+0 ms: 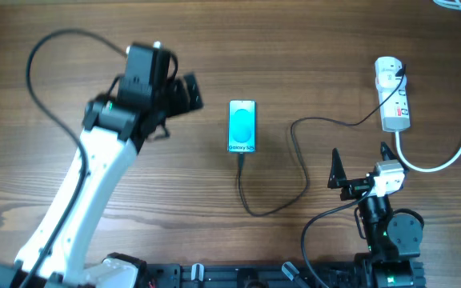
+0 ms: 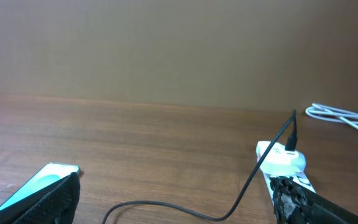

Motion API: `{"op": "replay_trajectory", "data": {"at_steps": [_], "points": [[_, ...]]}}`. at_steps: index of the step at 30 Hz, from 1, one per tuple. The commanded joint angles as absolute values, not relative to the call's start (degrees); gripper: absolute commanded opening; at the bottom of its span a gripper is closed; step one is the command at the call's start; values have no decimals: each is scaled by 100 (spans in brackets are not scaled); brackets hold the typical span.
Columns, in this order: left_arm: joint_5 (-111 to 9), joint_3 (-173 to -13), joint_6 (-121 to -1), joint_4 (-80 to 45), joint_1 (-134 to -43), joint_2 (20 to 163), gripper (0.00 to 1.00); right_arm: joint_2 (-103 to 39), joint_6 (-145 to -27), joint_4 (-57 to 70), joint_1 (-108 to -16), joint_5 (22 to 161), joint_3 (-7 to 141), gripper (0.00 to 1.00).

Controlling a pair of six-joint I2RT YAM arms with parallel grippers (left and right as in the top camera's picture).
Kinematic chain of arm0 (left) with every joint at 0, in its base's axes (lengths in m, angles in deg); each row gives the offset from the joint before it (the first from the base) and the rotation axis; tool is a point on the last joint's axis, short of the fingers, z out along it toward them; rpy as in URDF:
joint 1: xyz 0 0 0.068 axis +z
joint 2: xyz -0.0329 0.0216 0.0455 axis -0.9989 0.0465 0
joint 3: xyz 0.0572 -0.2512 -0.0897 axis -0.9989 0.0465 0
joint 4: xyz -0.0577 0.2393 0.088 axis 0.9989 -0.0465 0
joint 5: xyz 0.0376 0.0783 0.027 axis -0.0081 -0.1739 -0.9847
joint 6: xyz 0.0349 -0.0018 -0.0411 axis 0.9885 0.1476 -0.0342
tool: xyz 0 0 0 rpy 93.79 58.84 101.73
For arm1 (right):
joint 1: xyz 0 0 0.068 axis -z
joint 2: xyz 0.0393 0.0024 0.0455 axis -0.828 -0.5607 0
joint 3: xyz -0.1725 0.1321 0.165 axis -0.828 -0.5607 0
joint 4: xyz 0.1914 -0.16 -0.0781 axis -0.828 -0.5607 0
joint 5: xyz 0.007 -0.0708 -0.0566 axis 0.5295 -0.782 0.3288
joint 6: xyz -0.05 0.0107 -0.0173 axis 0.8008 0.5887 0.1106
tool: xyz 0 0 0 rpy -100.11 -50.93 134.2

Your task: Plug charger to phone and switch on socket

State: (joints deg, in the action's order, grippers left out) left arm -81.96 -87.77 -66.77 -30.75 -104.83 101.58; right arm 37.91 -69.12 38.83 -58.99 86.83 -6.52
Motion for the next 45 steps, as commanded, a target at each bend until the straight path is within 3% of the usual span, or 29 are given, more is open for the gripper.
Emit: {"op": "replay_trajectory", "data": {"at_steps": [1, 6, 10, 16, 20, 27, 33, 45], "points": [[-8408, -7743, -6679, -3023, -10245, 9148, 100, 3847, -6958, 3901, -5932, 8626, -658, 100], [-8142, -6486, -6550, -2220, -9856, 7758, 100, 3847, -6958, 3899, -5932, 8626, -658, 100], [-6564, -5175, -4766, -575, -9773, 6215, 100, 3847, -6958, 3901, -5932, 8626, -658, 100], [-6524, -4202, -4725, -1018, -9038, 4031, 100, 3847, -6958, 3901, -5932, 8626, -658, 100], [-6522, -4200, -4705, -1058, -9012, 4025, 100, 3847, -6958, 3901, -5932, 8626, -658, 100], [-6520, -3334, -3363, -760, -9003, 2980, 100, 3847, -6958, 3901, -5932, 8626, -658, 100], [-6516, -2604, -3726, -186, -8529, 2180, 100, 3847, -6958, 3901, -5932, 8626, -658, 100], [-6826, -1734, -4406, 1261, -8507, 2003, 100, 3847, -6960, 3901, -5932, 8626, -658, 100]]}}
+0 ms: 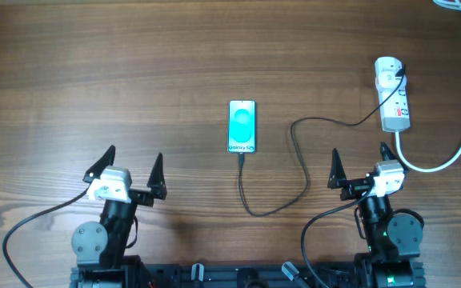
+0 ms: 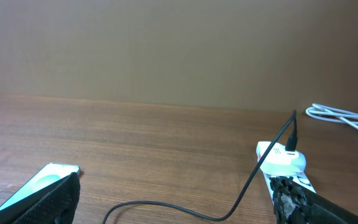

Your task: Plug charger to phone and switch on socket

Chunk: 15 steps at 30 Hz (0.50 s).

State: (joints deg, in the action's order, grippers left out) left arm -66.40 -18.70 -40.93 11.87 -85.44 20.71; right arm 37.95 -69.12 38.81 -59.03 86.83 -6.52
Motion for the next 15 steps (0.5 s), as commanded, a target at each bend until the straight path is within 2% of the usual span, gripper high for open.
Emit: {"op": "replay_trajectory", "data": {"at_steps": [1, 5, 8, 12, 15], "points": [[-6830, -1678, -4443, 1362, -8507, 2003, 100, 3847, -6958, 3901, -5932, 8626, -658, 100], [-6916, -1352, -4635, 2085, -8507, 2003, 100, 3847, -6958, 3901, -5932, 8626, -658, 100], [-7163, -1352, -4646, 1976, -8507, 2003, 100, 3847, -6958, 3901, -5932, 8626, -658, 100], [-7460, -1352, -4887, 1244, -8507, 2003, 100, 3847, -6960, 3901, -5932, 8626, -658, 100], [-7455, -1352, -4196, 1246, -8507, 2003, 100, 3847, -6958, 3901, -5932, 8626, -658, 100]]}}
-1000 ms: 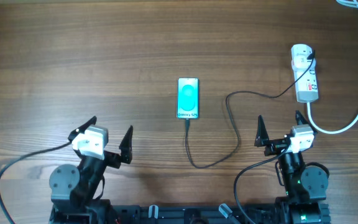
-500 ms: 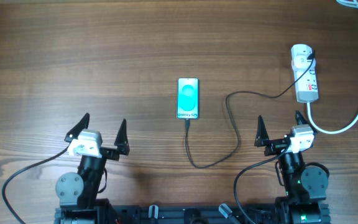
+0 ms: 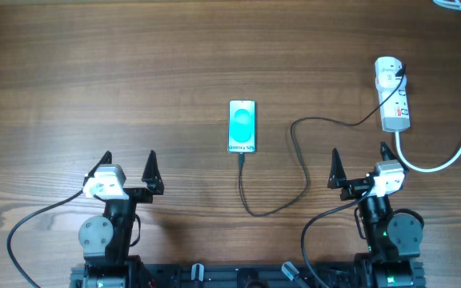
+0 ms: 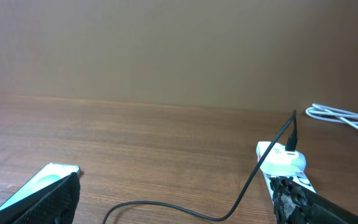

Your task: Plug charger to phone and switch on socket

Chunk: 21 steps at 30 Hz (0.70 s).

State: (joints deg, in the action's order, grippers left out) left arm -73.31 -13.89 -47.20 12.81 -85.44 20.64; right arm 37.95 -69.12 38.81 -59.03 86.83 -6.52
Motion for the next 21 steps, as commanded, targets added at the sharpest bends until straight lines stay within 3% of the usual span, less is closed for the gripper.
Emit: {"op": "replay_trajectory", "data": {"at_steps": [1, 21], "points": [[-7530, -1352, -4054, 1235, -8507, 2003, 100, 3847, -6958, 3901, -5932, 8626, -658, 100], [-7812, -1352, -3687, 1233, -8507, 2003, 100, 3847, -6960, 3901, -5932, 8626, -658, 100]]}}
